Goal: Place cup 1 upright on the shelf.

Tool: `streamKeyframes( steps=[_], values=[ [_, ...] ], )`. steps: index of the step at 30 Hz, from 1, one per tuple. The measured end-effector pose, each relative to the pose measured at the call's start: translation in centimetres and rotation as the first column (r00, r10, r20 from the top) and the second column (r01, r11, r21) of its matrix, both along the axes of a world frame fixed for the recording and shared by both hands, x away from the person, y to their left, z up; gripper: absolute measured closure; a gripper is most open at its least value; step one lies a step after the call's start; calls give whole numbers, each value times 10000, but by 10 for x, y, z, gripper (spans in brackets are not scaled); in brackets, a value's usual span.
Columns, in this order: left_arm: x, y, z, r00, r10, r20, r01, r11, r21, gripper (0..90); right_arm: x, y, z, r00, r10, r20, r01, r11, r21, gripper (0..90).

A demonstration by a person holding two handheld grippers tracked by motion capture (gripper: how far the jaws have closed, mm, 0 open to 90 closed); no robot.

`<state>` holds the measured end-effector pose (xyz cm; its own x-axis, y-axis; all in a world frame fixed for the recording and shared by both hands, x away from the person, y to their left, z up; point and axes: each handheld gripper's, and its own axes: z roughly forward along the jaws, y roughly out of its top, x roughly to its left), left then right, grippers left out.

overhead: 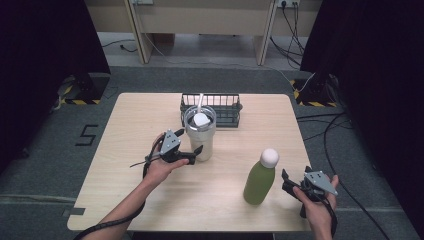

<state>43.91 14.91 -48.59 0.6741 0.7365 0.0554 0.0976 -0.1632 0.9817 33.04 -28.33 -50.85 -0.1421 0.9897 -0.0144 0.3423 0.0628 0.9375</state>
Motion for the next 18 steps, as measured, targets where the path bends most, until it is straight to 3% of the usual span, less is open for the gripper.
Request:
streamKeyframes(
  steps=[2, 3, 11, 13, 18],
  values=[
    [2, -3, -1, 10000, -54, -29, 54, 10000, -28, 48, 0, 1, 0, 10000, 10, -15, -10, 10000, 31, 151],
    [5, -3, 0, 9994, -159, 312, 148, 9992, 363, 48, 0, 1, 0, 10000, 15, -8, -15, 10000, 18, 151],
    [13, -13, -6, 9998, -70, 163, 66, 9997, 224, 55, 0, 0, -1, 10000, -21, -45, 22, 10000, 54, 151],
    [16, -15, -5, 9996, -101, 270, 91, 9994, 348, 54, 0, 0, -2, 10000, -22, -73, 22, 10000, 42, 151],
    [22, -22, -3, 9997, -55, 223, 51, 9998, 172, 57, 0, 0, -2, 10000, -24, -86, 25, 10000, 27, 152]
  ],
)
